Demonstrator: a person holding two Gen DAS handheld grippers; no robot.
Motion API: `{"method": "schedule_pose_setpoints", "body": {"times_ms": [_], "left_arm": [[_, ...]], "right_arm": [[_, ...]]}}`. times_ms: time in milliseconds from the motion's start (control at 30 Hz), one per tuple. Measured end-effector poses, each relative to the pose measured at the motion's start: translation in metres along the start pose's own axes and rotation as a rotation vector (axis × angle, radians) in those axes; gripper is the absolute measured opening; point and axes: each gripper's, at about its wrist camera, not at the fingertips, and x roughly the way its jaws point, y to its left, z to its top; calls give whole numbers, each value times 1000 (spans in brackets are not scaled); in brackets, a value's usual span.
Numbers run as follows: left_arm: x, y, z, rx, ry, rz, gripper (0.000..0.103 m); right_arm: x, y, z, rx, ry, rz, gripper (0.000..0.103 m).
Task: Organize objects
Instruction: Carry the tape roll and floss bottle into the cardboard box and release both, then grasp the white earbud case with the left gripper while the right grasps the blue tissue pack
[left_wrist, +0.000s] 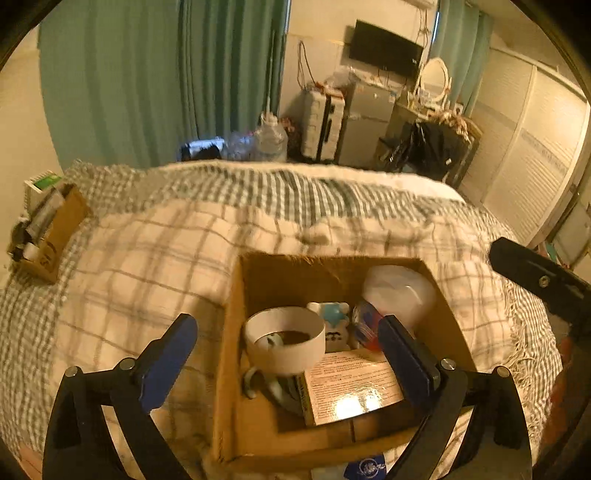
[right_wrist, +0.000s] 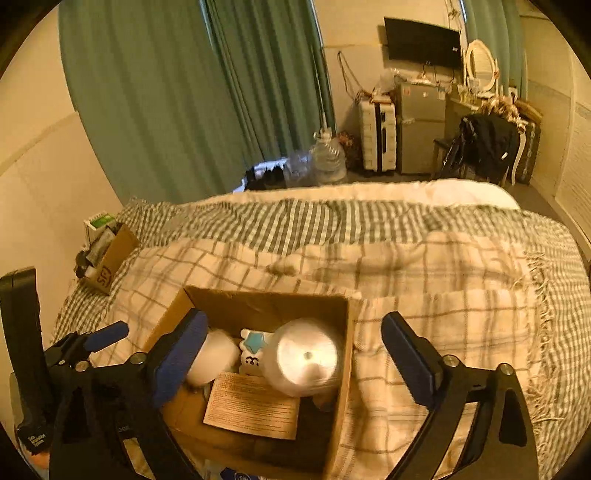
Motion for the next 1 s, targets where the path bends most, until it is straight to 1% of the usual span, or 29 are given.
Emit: {"method": "schedule_pose_setpoints", "body": {"times_ms": [100, 167, 200, 300, 433, 500, 600, 700, 800, 867, 1000], "left_arm": [[-34, 3, 1, 10, -52, 2, 101], [-65, 4, -2, 22, -99, 20, 101], [-74, 5, -3, 26, -111, 27, 101], [-111, 6, -11, 42, -150, 38, 101], [-157, 7, -29, 37, -200, 42, 103], [-169, 6, -37, 32, -215, 46, 103], [-185, 4, -54, 29, -230, 53, 103], [-192, 4, -72, 14, -238, 62, 103], [-187, 3, -90, -1, -234, 63, 103], [-175, 3, -103, -19, -217, 63, 103], [-146, 2, -128, -42, -187, 90, 103]], "right_arm": [[-36, 6, 4, -16, -31, -22, 97], [-61, 14, 3, -46, -48, -42, 97], [-73, 18, 2, -56, -56, -50, 97], [-118, 29, -7, -81, -94, -67, 98], [-169, 43, -23, -97, -139, -89, 102], [-192, 49, -34, -114, -159, -101, 103], [-215, 54, -52, -121, -169, -111, 103], [-225, 52, -71, -117, -175, -120, 103], [-221, 49, -91, -118, -161, -138, 103], [-209, 48, -108, -128, -145, -153, 103], [-171, 36, -138, -93, -104, -143, 103]]}}
